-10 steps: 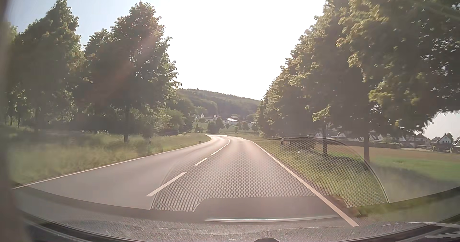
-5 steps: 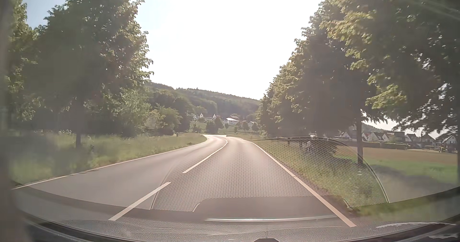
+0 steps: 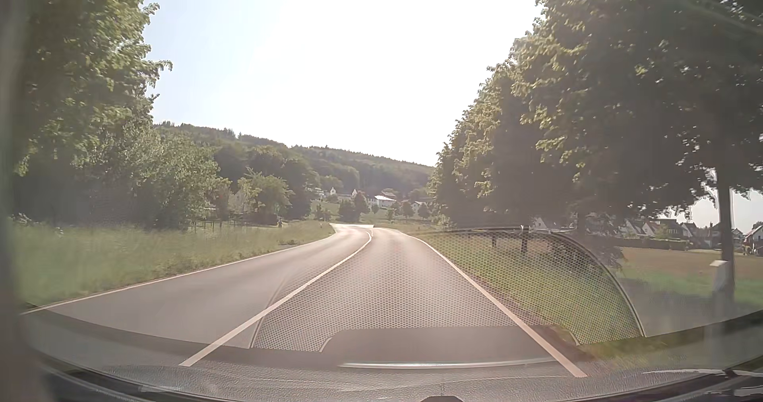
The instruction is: Follow the waypoints while adhering to traffic rules and regulations
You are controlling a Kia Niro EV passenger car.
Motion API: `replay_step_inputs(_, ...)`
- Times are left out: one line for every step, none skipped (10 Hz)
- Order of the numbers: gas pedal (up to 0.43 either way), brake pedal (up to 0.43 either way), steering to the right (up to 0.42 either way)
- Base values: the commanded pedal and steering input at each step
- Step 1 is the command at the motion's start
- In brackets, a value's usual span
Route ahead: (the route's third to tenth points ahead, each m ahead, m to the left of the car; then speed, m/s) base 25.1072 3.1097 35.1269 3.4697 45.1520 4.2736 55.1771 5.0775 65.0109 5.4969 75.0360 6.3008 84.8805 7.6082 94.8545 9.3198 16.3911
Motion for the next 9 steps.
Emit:
replay_step_inputs(0.169, 0.0, 0.0)
replay_step_inputs(0.169, 0.0, -0.001)
replay_step_inputs(0.169, 0.0, -0.001)
replay_step_inputs(0.169, 0.0, -0.002)
replay_step_inputs(0.169, 0.0, -0.002)
replay_step_inputs(0.157, 0.0, -0.003)
replay_step_inputs(0.157, 0.0, -0.004)
replay_step_inputs(0.157, 0.0, -0.004)
replay_step_inputs(0.157, 0.0, -0.004)
